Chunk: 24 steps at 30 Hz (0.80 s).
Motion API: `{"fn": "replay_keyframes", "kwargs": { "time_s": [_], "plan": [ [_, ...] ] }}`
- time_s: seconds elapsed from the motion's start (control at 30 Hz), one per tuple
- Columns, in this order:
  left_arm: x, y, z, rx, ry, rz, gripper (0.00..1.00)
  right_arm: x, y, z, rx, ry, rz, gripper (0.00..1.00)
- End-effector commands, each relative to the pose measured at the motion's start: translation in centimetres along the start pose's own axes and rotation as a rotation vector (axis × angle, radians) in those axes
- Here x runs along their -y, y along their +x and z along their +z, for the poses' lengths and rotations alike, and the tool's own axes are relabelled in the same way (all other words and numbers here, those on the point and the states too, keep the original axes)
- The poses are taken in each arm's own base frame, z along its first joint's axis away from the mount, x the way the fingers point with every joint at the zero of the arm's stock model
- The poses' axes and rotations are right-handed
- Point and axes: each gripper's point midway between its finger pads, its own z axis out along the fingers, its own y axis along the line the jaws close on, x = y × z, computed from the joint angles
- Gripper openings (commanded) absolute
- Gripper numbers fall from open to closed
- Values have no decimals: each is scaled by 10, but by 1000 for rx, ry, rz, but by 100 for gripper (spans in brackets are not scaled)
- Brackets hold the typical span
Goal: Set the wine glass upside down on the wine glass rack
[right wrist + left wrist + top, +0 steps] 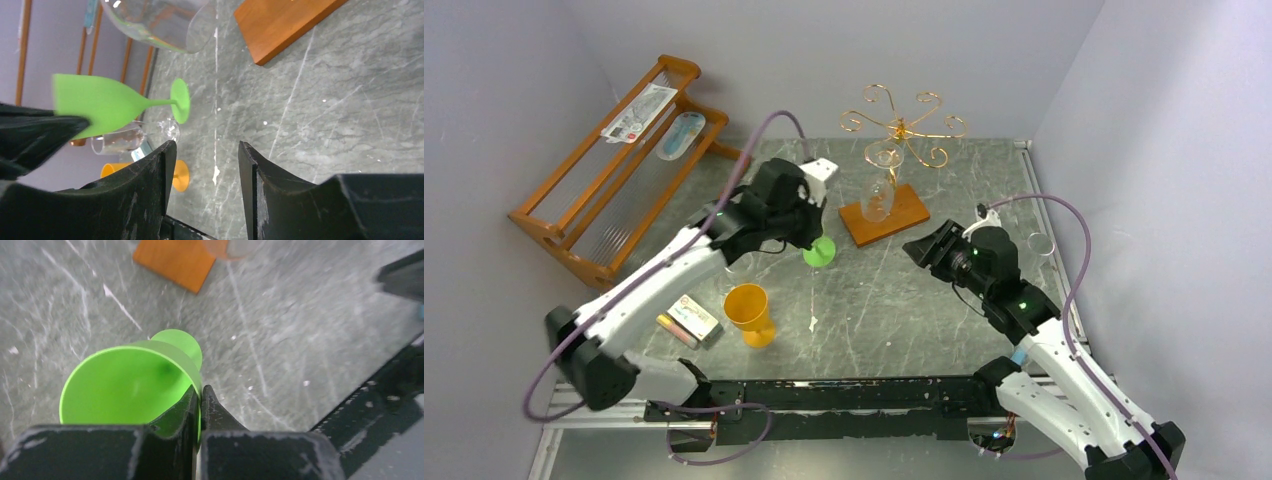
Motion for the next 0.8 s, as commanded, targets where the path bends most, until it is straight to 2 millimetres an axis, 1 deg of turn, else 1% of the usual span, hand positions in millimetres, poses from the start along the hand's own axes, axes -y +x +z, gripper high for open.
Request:
{"fn": "replay_keyframes", "kwargs": {
  "time_s": [0.0,0.1,0.23,0.3,0.37,0.43,0.53,0.6,0.63,0.67,0.77],
  "plan": [
    [25,-53,-71,284,149,44,5,-22,-7,-10,18,-105,23,53],
    [36,-70,-118,452,217,133,5,-42,-14,-20,42,-209,-37,53],
    [61,-87,-181,665,363,258,5,-63,-22,-35,79,-318,-84,56],
    [74,-97,-211,788,434,285,5,-76,-29,-43,109,-374,-90,58],
    [84,-106,-240,904,504,263,5,-88,-36,-51,135,-429,-91,59],
    [87,-117,-259,991,537,231,5,-103,-43,-61,163,-495,-95,59],
    [88,-137,-281,1098,560,169,5,-123,-53,-77,201,-587,-104,59],
    [87,-147,-289,1162,574,116,5,-132,-58,-87,230,-634,-98,60],
    [87,-151,-289,1187,585,92,5,-135,-61,-91,246,-656,-92,60],
    [88,-156,-295,1230,605,77,5,-138,-63,-94,261,-679,-85,61],
    [90,-167,-297,1288,651,24,5,-149,-70,-108,312,-782,-38,60]
  ]
}}
